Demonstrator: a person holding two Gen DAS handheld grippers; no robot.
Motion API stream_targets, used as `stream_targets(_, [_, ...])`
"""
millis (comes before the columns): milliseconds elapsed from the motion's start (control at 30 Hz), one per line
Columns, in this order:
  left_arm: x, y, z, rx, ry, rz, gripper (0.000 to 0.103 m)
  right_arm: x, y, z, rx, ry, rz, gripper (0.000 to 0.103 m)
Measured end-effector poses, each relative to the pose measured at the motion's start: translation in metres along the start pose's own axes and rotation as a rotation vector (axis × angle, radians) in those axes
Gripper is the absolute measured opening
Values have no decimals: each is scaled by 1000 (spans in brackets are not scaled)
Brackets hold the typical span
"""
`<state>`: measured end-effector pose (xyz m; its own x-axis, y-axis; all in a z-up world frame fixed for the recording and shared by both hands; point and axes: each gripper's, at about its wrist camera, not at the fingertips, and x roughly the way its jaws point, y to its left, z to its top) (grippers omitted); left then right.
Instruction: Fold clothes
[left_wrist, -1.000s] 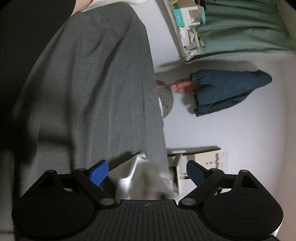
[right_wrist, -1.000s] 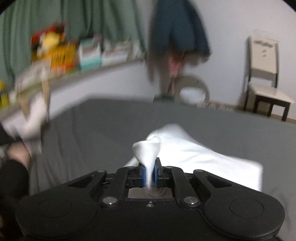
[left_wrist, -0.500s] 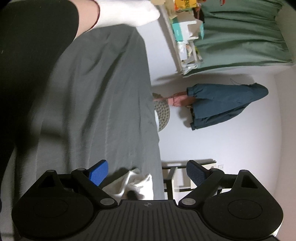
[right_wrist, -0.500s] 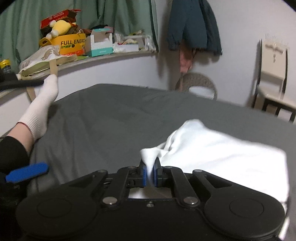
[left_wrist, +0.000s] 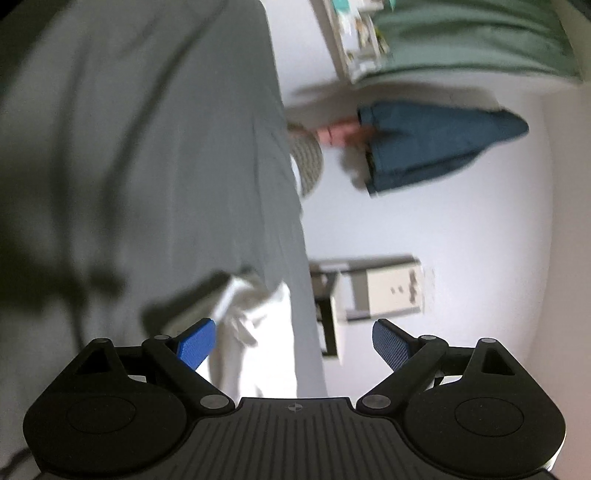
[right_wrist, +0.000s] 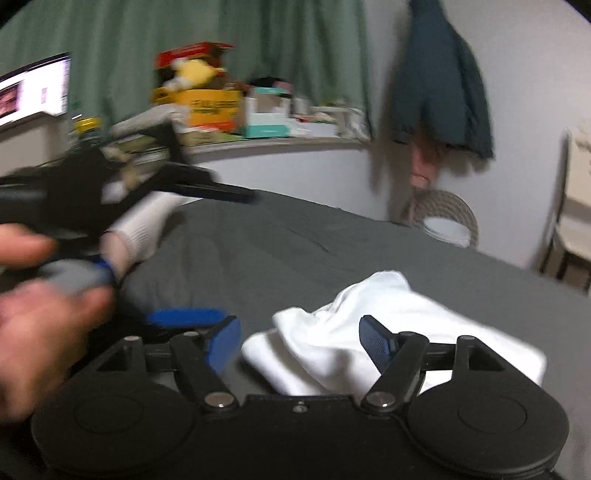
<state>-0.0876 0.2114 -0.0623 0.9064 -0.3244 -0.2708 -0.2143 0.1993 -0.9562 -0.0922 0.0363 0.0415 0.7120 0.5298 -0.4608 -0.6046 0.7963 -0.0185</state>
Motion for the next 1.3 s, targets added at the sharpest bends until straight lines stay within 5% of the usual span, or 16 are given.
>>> stream_targets(100, [6, -6, -5, 57, 34, -2, 93, -50, -16, 2, -28, 15, 25, 71])
stream_targets(267, [15, -8, -16, 81, 70, 62, 93, -125, -50, 9, 124, 23, 123, 82])
stream_targets(367, [26, -10, -22, 89, 82, 85, 93, -147, -65, 13, 204, 35, 161, 98])
stream_targets(533, [42, -11, -32, 158, 38, 144, 92, -119, -71, 13, 182, 57, 16, 100])
stream_targets(633, [48, -8, -40, 195, -10, 187, 71, -85, -68, 7, 111, 113, -59, 90])
stream_targets(700, [51, -7, -44, 228, -43, 240, 47, -60, -56, -2, -9, 181, -115, 80])
stream_targets(833, [49, -6, -43, 242, -71, 280, 20, -16, -27, -22, -245, 258, -159, 68])
stream_targets(867, [49, -7, -42, 241, -75, 280, 6, -9, -22, -27, -285, 259, -184, 61])
stream_targets(1033, [47, -18, -40, 284, -80, 272, 5, 23, -4, -47, -469, 240, -307, 48])
stream_targets(1100, [41, -19, -41, 295, -92, 256, 5, 31, 1, -54, -532, 231, -319, 30])
stream_targets(1167, [32, -22, -39, 296, -113, 237, 5, 30, 7, -56, -561, 206, -329, 24])
stream_targets(1300, [15, -22, -31, 279, -136, 228, 5, 22, 18, -59, -612, 179, -317, 22])
